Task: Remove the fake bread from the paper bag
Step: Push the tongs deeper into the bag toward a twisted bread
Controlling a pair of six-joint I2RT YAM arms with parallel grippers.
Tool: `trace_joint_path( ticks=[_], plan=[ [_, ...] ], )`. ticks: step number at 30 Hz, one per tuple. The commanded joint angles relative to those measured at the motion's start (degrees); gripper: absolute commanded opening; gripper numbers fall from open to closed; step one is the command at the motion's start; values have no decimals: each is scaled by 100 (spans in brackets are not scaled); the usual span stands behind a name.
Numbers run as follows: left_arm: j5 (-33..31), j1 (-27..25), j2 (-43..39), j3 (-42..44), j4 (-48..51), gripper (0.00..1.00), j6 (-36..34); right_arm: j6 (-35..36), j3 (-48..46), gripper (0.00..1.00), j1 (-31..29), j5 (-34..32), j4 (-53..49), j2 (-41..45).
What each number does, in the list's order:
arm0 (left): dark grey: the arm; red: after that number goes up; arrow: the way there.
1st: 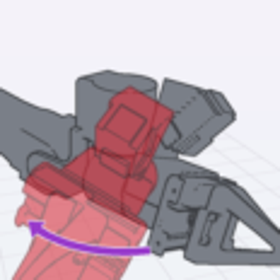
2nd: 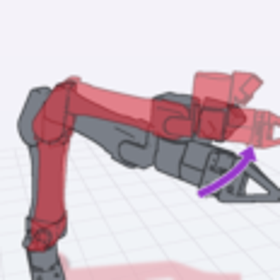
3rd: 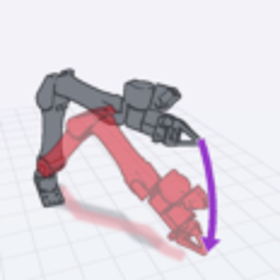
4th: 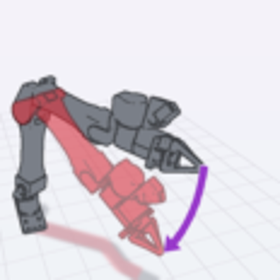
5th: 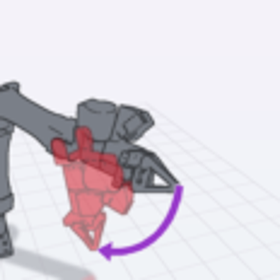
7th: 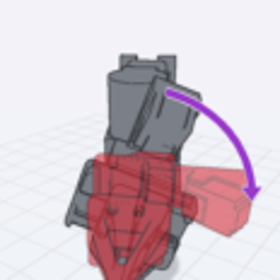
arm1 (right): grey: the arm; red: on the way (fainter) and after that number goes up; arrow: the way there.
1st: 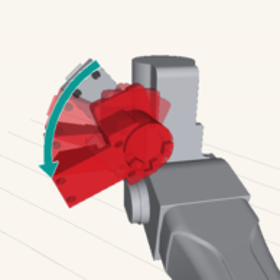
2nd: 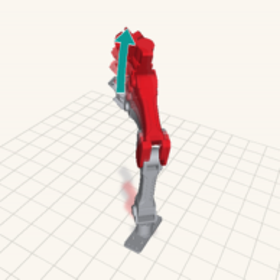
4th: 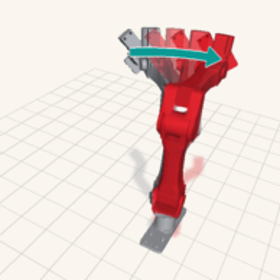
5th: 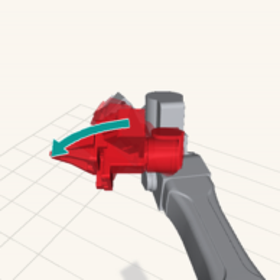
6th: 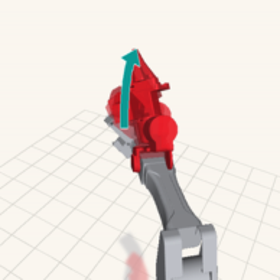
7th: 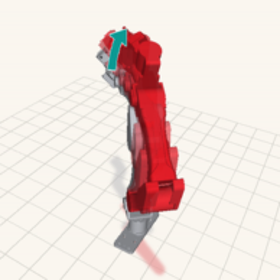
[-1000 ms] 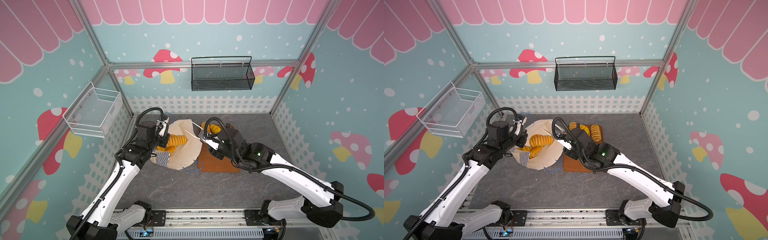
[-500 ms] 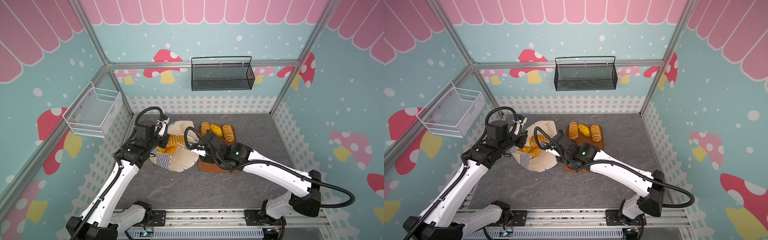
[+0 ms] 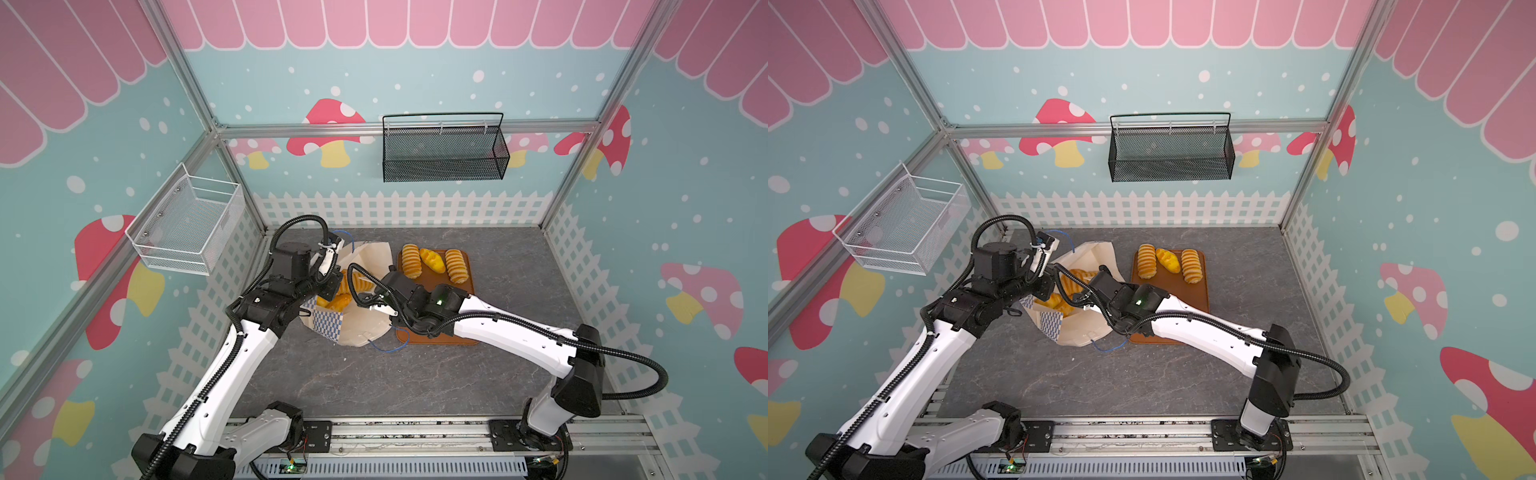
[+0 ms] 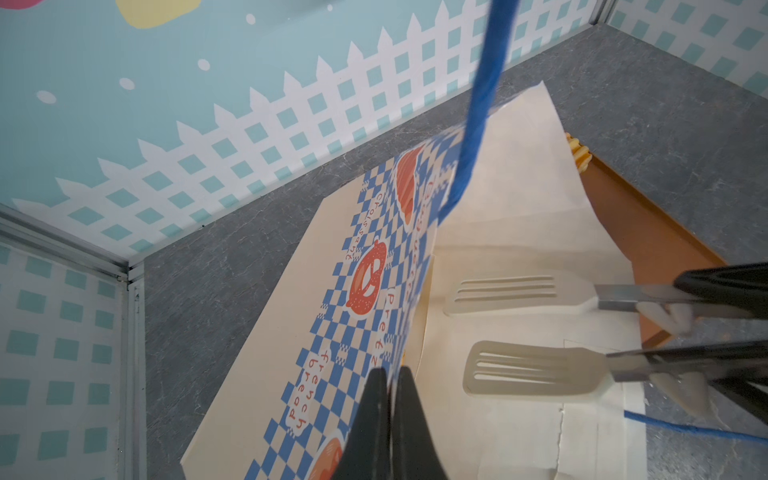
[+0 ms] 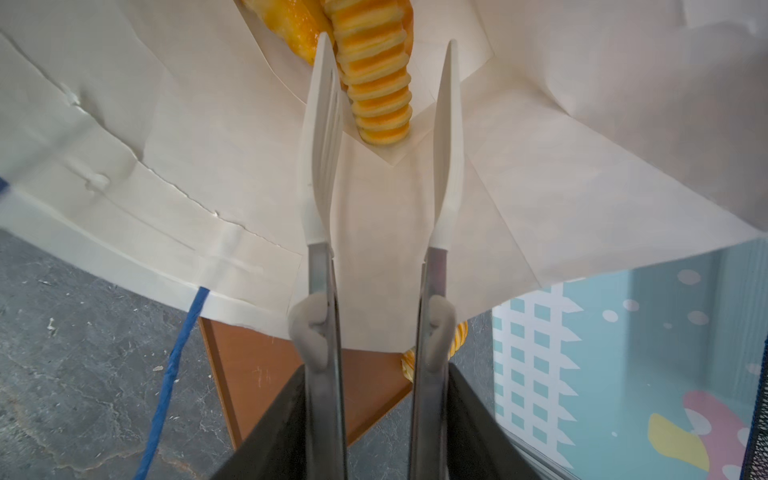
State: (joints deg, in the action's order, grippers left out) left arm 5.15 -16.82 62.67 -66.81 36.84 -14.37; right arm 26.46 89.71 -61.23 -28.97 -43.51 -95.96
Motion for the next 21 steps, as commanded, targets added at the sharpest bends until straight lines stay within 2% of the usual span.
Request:
trace_joint_path(
  ticks=[1,12,21],
  plan=[
    [376,20,-79,-183,141,0,-61,206,245,49,-33,-313,19,-196],
    [553,21,166,-413,322,0,81,217,267,50,-103,-544,86,-542],
    [835,25,328,-640,579,0,140,643,-37,51,-112,-832,639,-625]
  ],
)
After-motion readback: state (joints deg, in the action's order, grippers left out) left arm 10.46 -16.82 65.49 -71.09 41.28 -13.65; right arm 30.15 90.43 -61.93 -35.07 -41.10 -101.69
